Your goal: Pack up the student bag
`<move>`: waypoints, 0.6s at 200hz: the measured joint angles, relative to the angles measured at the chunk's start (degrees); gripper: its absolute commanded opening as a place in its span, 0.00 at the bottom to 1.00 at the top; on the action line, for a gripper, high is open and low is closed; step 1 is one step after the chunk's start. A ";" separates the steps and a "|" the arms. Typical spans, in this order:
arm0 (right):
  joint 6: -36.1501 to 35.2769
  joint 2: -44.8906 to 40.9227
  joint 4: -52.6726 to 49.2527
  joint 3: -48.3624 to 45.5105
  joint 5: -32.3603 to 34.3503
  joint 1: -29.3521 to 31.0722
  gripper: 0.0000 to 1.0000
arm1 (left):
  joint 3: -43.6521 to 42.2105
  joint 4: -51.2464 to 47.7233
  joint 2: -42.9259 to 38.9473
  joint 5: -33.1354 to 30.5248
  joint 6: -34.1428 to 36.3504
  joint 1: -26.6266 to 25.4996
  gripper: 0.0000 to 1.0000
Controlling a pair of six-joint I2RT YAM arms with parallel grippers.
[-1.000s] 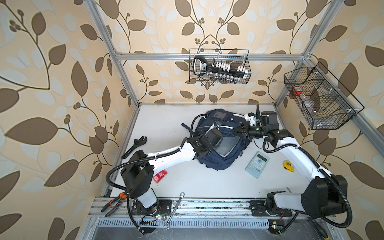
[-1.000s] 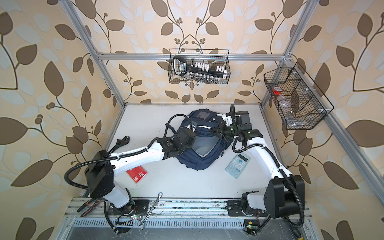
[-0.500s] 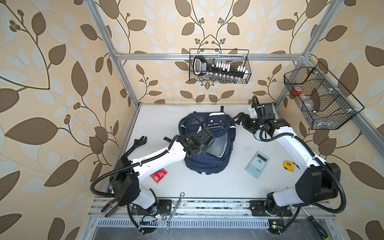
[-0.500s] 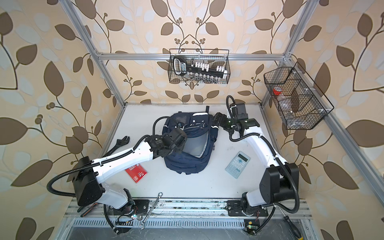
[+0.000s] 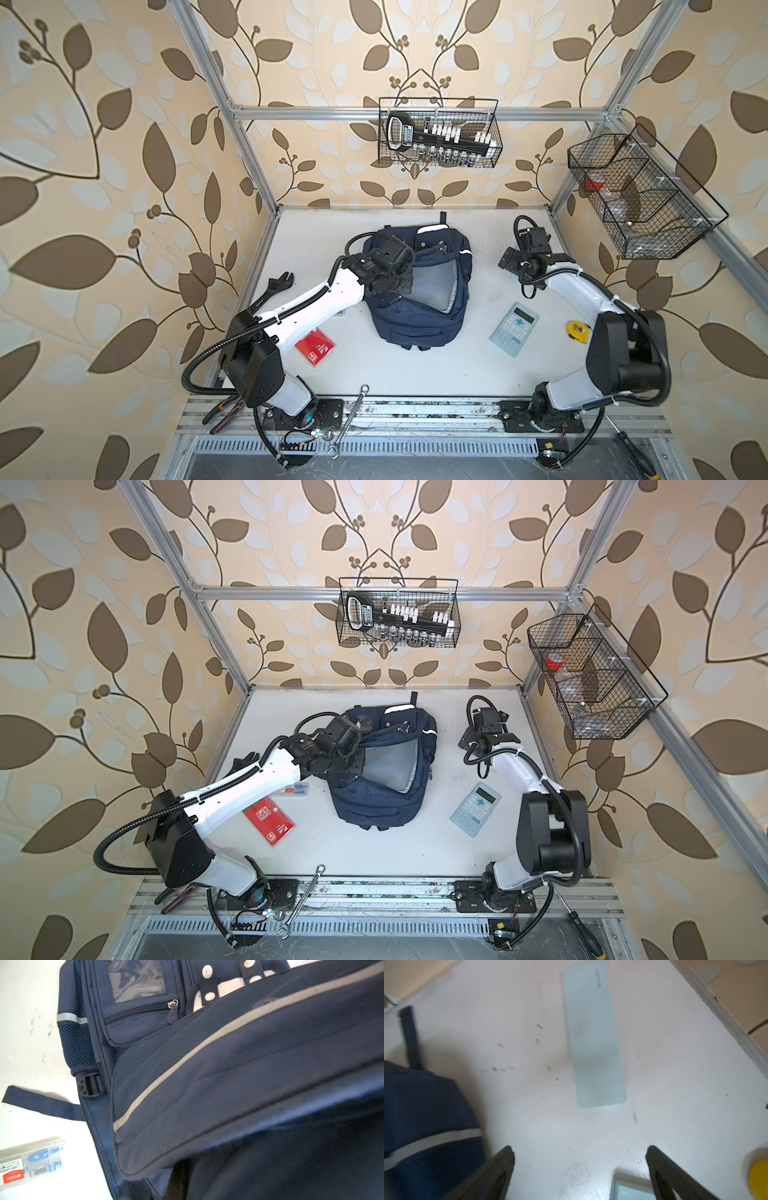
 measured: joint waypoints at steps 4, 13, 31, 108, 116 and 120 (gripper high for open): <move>-0.02 1.05 -0.09 0.39 -0.42 -0.66 0.99 | -0.15 0.13 -0.26 0.26 0.00 0.20 0.00; -0.15 3.61 0.00 1.64 -1.09 -2.36 0.98 | -0.70 0.50 -0.94 1.22 -0.02 0.83 0.00; -1.03 7.93 0.31 4.46 -3.56 -5.84 0.95 | -2.29 1.38 -1.92 3.23 -0.09 2.10 0.00; -7.85 17.46 2.43 9.66 -10.75 -8.09 0.83 | -3.93 3.28 -2.58 7.93 0.00 3.45 0.00; -8.46 17.99 2.45 10.27 -10.62 -8.09 0.73 | -3.93 3.28 -2.58 8.20 0.02 3.45 0.00; -8.09 18.21 2.38 10.45 -10.51 -8.09 0.67 | -3.93 3.28 -2.58 8.35 0.00 3.45 0.00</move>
